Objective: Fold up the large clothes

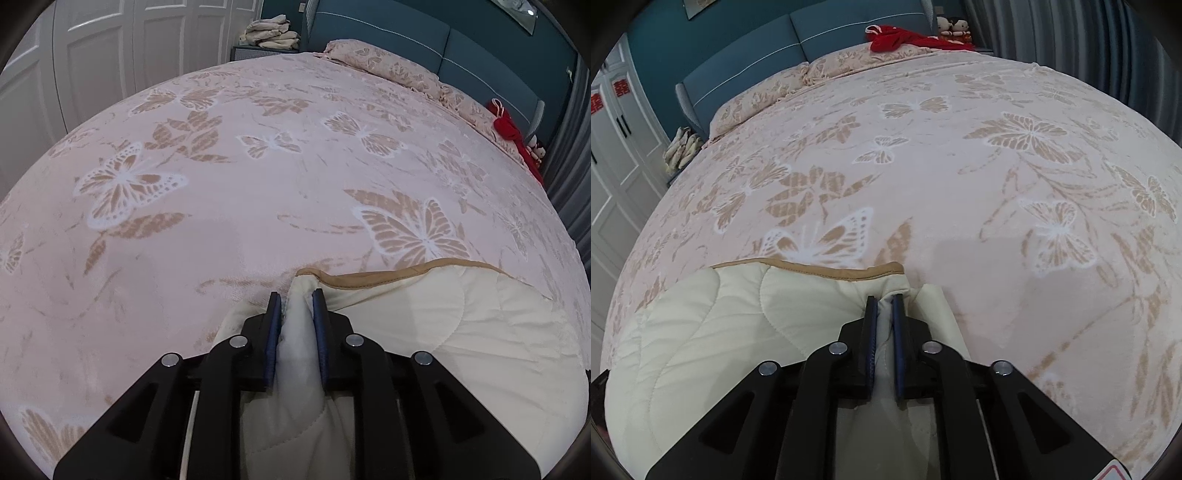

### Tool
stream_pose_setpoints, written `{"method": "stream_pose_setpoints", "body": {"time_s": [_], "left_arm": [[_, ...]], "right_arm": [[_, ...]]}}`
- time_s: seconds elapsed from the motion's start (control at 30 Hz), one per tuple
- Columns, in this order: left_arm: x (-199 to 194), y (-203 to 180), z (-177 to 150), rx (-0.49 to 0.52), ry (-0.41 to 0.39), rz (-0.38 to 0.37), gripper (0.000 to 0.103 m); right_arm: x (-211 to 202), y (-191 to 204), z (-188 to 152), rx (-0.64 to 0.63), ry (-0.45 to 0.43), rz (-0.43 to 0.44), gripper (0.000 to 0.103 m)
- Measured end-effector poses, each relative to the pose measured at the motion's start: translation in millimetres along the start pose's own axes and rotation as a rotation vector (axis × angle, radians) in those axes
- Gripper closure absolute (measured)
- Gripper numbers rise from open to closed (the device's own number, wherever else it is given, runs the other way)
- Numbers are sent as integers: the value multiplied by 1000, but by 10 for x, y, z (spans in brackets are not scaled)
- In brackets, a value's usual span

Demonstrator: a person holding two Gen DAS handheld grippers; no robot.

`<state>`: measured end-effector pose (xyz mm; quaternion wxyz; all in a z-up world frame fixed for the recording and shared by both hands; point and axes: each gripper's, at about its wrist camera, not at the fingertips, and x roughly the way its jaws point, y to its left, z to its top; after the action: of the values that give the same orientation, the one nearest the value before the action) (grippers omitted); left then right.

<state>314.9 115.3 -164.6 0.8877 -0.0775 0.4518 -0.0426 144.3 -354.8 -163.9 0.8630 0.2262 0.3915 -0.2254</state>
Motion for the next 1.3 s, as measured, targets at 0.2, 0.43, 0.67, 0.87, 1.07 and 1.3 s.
{"method": "stream_pose_setpoints", "body": {"time_s": [0.2, 0.43, 0.67, 0.87, 1.07, 1.3], "left_arm": [[-932, 0, 360, 17, -146, 71, 57], [-919, -1368, 305, 272, -35, -179, 57], [-34, -1706, -49, 318, 128, -102, 61], [171, -1740, -237, 344, 92, -65, 61], [204, -1733, -288, 349, 50, -66, 61], [254, -1718, -313, 331, 20, -80, 60]], "right_arm": [[-839, -54, 311, 114, -112, -57, 81], [-750, 1636, 164, -241, 65, 259, 94], [-3, 2062, -171, -325, 217, 210, 96], [281, 2014, -337, -321, 221, 203, 102], [335, 1992, -384, -326, 189, 203, 103], [414, 1986, -399, -297, 165, 223, 103]]}}
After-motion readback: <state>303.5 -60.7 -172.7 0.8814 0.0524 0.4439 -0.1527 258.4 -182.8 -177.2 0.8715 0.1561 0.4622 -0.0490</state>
